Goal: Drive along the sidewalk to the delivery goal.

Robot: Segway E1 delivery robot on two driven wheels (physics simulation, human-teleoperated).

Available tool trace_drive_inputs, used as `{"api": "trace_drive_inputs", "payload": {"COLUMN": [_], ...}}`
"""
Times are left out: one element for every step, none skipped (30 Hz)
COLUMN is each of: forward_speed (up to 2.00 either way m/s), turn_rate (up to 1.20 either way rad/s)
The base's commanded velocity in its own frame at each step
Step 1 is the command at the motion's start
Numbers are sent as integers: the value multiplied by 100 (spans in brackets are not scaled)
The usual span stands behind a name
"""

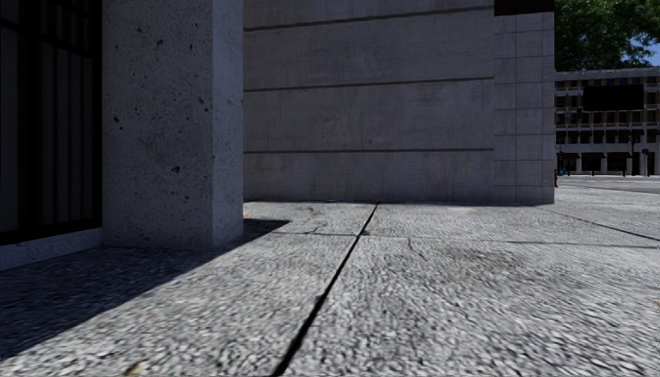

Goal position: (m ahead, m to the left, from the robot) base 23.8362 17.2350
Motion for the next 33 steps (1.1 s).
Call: {"api": "trace_drive_inputs", "payload": {"forward_speed": [200, 200, 200, 200, 200, 200, 200, 200, 200, 200, 200, 200, 200, 200, 200, 200, 200, 200, 200, 200, 200, 200, 200, 200, 200, 200, 200, 200, 200, 200, 200, 200, 200], "turn_rate": [0, 0, 0, 0, 0, 0, 0, 0, 0, 0, 0, 0, 0, 0, 0, 0, 0, 0, 0, 0, 0, 0, 0, 0, 0, 0, 0, 0, 0, 0, 0, 0, 0]}}
